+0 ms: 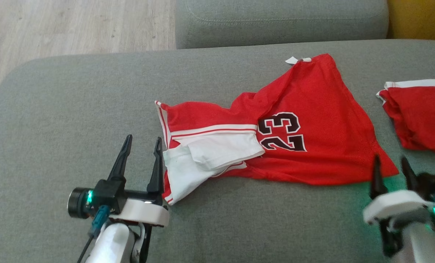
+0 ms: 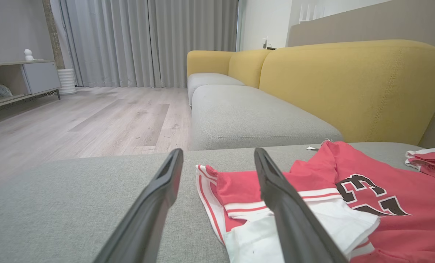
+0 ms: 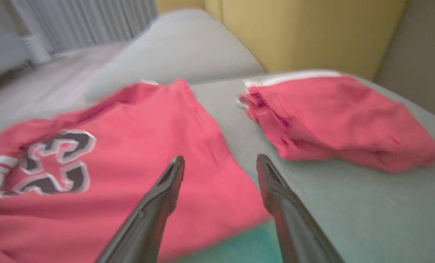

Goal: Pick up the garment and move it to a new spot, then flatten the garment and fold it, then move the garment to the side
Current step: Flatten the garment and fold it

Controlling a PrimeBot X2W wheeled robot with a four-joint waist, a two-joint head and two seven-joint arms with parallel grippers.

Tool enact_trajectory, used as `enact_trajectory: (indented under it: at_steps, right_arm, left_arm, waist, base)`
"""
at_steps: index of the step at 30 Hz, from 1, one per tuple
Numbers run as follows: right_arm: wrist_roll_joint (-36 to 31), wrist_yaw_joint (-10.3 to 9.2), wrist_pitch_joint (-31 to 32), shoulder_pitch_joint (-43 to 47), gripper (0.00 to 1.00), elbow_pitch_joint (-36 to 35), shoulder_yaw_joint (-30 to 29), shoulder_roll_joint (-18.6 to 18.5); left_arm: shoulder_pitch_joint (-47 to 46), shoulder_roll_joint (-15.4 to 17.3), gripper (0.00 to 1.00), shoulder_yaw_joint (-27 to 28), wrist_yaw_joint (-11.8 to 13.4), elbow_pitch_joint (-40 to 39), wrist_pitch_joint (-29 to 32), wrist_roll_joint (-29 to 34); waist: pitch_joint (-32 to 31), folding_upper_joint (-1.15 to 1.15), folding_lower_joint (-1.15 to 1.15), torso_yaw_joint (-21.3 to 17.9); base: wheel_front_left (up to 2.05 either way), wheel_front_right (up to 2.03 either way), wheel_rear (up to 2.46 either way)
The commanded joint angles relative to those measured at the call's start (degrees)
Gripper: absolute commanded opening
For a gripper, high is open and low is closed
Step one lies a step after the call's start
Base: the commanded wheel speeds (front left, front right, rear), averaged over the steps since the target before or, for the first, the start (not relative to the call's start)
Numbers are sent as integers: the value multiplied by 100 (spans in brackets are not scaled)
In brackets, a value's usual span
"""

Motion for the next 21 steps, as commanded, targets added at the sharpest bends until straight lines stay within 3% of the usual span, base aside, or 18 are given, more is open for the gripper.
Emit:
enact_trajectory:
  at_steps: [1,6,10,14,18,21]
  right_arm:
    - [85,-4,-112,-188,100,-255,273,-21]
    - [877,-4,-422,27,100,-1168,1228,-21]
    - [1097,-4,-453,278,100,-1669,1472,-21]
    - [1164,-4,-457,356,100,-1967,1405,-21]
    - [1169,-4,-457,350,100,-2081,1313,-21]
    - [1188,-4,-458,333,100,-2092,1268,-21]
  left_arm:
    - [-122,55,100,207,-1,-148,-29,56]
    - [-191,40,100,173,-39,-151,-29,100]
    - [-313,51,100,28,-115,-84,-29,217]
    - [-593,170,100,-348,-362,69,32,509]
    - [-872,364,100,-817,-837,275,365,730]
    - [-1084,553,100,-1107,-1015,360,548,884]
  waist:
    - [9,0,1,-3]
    - [118,0,1,-34]
    - [251,0,1,-62]
    - [402,0,1,-94]
    - [538,0,1,-134]
    - [634,0,1,-158]
  base:
    - [0,0,0]
    - [0,0,0]
    - [0,0,0]
    - [0,0,0]
    - [0,0,0]
    - [0,0,0]
